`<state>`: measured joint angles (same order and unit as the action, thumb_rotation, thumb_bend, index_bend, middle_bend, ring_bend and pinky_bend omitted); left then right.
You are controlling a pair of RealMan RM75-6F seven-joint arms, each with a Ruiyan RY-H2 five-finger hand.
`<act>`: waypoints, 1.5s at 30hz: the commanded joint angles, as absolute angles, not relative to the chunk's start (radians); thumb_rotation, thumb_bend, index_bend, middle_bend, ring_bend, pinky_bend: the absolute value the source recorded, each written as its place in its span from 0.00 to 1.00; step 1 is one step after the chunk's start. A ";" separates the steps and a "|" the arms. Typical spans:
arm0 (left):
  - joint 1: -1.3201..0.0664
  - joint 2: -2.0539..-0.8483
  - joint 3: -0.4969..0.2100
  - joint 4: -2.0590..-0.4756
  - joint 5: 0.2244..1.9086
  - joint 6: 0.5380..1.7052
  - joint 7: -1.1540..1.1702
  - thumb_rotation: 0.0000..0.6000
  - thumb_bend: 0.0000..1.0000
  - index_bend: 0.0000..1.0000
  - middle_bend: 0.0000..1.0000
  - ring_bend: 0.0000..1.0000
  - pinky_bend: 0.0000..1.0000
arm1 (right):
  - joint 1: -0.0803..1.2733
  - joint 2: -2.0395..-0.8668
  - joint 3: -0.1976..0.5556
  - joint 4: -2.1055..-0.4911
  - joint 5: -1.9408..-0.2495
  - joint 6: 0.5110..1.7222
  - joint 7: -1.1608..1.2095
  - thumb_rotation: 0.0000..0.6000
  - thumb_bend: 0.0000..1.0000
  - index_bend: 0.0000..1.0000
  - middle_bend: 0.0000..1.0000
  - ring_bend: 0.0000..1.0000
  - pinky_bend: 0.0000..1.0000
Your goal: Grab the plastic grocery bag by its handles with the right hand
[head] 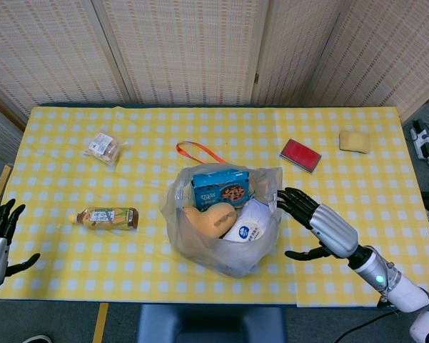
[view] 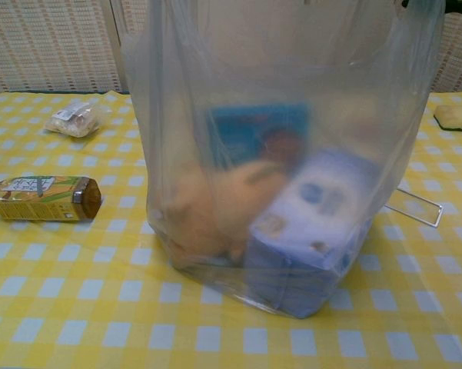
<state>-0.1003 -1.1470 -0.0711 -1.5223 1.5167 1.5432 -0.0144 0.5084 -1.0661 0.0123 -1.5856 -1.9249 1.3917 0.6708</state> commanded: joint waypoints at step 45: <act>-0.068 -1.104 -0.077 -1.520 1.512 1.583 -0.120 1.00 0.14 0.00 0.00 0.00 0.00 | 0.945 -1.360 0.132 -1.549 -1.762 1.105 0.948 1.00 0.21 0.00 0.00 0.00 0.00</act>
